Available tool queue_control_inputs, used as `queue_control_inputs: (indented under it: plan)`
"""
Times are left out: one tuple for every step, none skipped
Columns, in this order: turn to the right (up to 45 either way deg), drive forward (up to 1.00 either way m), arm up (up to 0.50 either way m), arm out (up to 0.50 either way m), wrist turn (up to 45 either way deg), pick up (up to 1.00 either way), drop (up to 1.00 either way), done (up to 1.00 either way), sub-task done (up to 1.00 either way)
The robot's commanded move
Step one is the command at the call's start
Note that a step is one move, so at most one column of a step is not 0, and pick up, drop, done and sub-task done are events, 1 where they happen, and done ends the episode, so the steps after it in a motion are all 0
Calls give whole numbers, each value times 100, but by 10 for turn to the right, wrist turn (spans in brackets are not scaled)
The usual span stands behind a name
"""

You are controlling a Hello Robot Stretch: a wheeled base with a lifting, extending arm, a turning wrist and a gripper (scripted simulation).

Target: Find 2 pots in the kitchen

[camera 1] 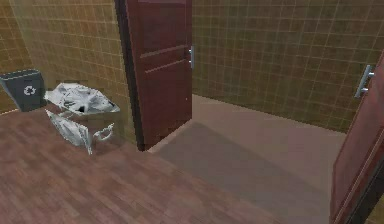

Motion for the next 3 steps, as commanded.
queue_control_inputs:
  plan:
    - [60,0,0,0,0,0,0,0,0]
    - [30,0,0,0,0,0,0,0,0]
    - [0,5,0,0,0,0,0,0,0]
